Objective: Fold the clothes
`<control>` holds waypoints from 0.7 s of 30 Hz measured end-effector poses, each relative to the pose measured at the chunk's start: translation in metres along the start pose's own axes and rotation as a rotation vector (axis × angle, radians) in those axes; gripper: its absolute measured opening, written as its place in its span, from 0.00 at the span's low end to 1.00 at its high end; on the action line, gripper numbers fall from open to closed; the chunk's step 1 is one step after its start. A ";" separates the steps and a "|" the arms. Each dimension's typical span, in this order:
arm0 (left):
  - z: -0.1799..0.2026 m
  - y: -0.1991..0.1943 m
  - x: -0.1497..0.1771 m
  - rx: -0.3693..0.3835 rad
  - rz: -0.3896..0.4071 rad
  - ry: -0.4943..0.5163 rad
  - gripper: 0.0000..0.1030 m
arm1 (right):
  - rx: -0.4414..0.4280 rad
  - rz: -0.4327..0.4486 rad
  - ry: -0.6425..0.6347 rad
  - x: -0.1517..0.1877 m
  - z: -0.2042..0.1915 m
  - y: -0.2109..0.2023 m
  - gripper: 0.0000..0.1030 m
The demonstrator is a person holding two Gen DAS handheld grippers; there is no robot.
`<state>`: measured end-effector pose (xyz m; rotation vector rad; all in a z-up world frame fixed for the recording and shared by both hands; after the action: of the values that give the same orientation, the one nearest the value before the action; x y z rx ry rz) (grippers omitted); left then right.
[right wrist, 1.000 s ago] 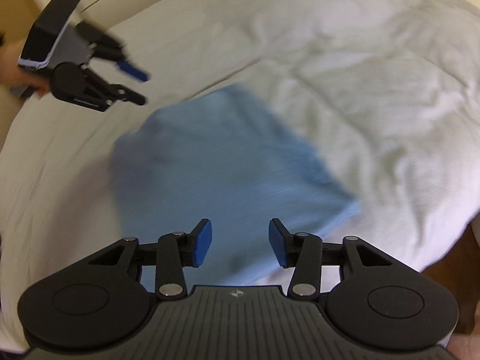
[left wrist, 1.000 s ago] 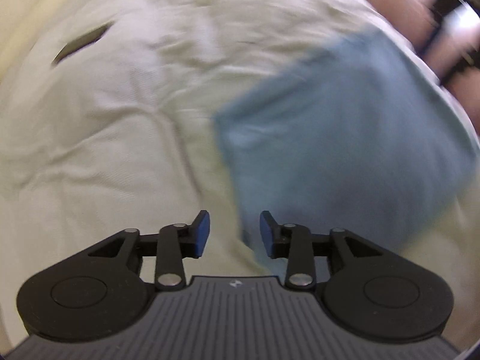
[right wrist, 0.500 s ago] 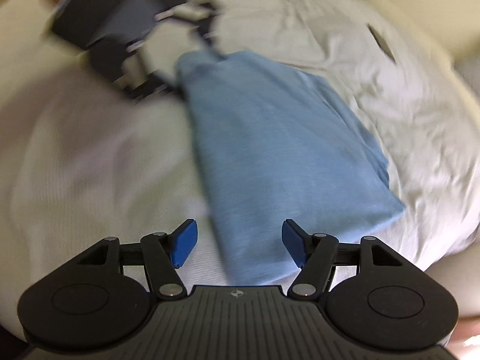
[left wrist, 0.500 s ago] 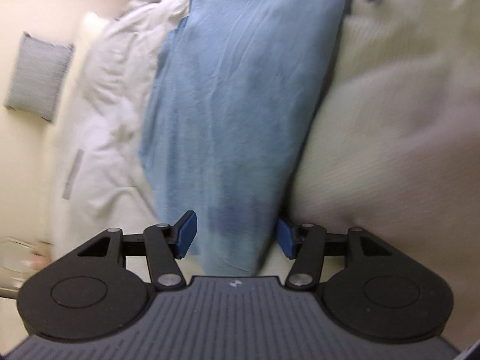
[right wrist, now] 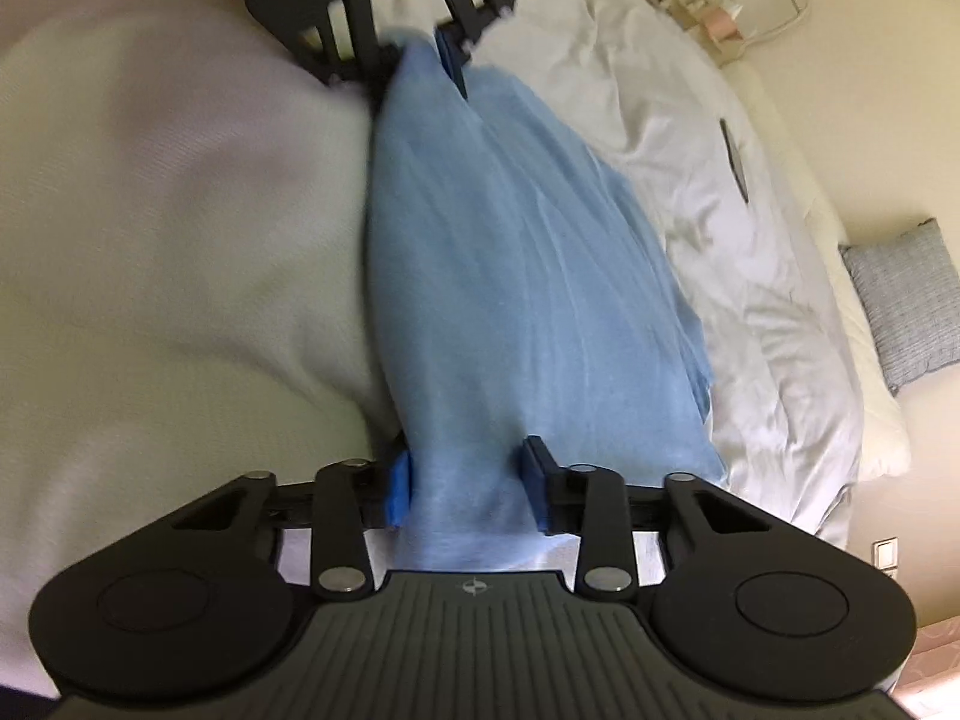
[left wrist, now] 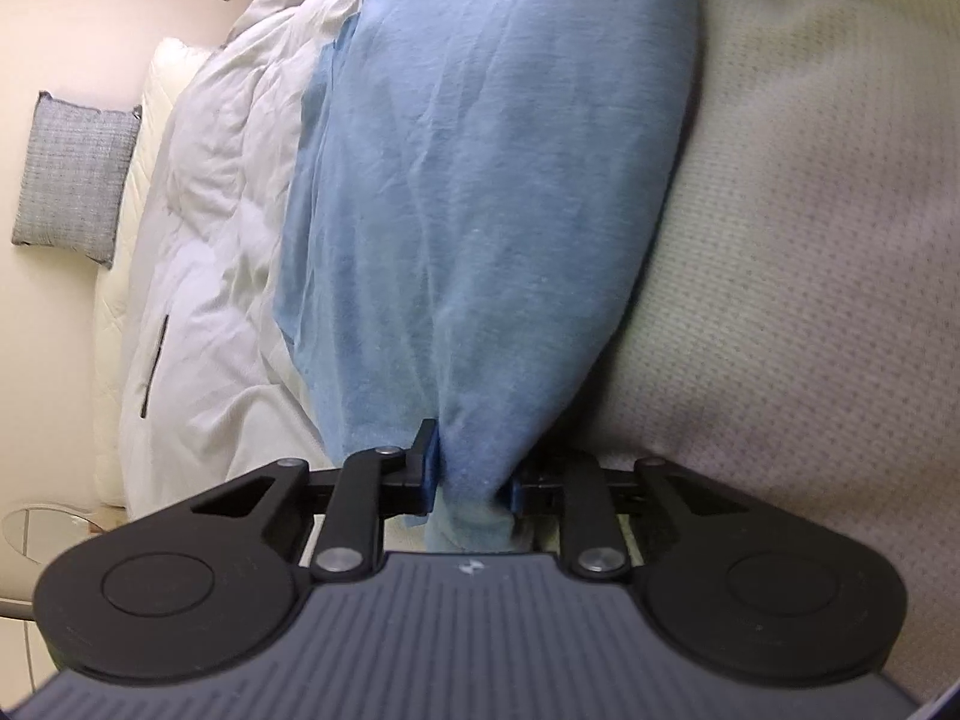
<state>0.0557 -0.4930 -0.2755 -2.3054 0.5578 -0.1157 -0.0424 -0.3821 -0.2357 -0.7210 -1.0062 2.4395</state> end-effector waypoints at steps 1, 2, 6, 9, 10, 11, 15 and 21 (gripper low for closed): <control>-0.002 0.001 -0.001 0.012 -0.006 -0.004 0.11 | -0.009 -0.002 -0.004 0.001 0.004 0.002 0.11; -0.005 0.000 -0.002 0.024 -0.014 -0.013 0.07 | -0.020 0.004 0.000 0.000 0.009 0.001 0.06; -0.023 -0.010 -0.007 0.046 -0.032 -0.070 0.04 | -0.062 0.026 0.029 -0.003 0.037 -0.012 0.04; -0.045 -0.029 -0.015 0.043 -0.026 -0.105 0.04 | -0.088 0.050 0.062 -0.006 0.069 -0.035 0.04; -0.054 -0.035 -0.018 0.038 -0.023 -0.118 0.04 | -0.086 0.060 0.063 -0.008 0.082 -0.042 0.04; -0.066 -0.041 -0.023 0.029 -0.022 -0.134 0.04 | -0.080 0.073 0.065 -0.009 0.098 -0.050 0.04; -0.120 -0.054 -0.048 -0.007 -0.023 -0.220 0.04 | -0.037 0.119 0.061 -0.011 0.160 -0.074 0.04; -0.233 -0.036 -0.099 -0.066 -0.017 -0.370 0.04 | 0.033 0.170 0.061 -0.002 0.273 -0.066 0.04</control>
<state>-0.0778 -0.5800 -0.0756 -2.3182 0.3556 0.3204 -0.1923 -0.4835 -0.0211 -0.8967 -0.9137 2.5539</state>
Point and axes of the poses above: each gripper's, at about its wrist camera, not at the fingertips, and y roughly the way its jaws point, z to its right, x to its underside, the point moved 6 cm from there along y, roughly the way its jaws point
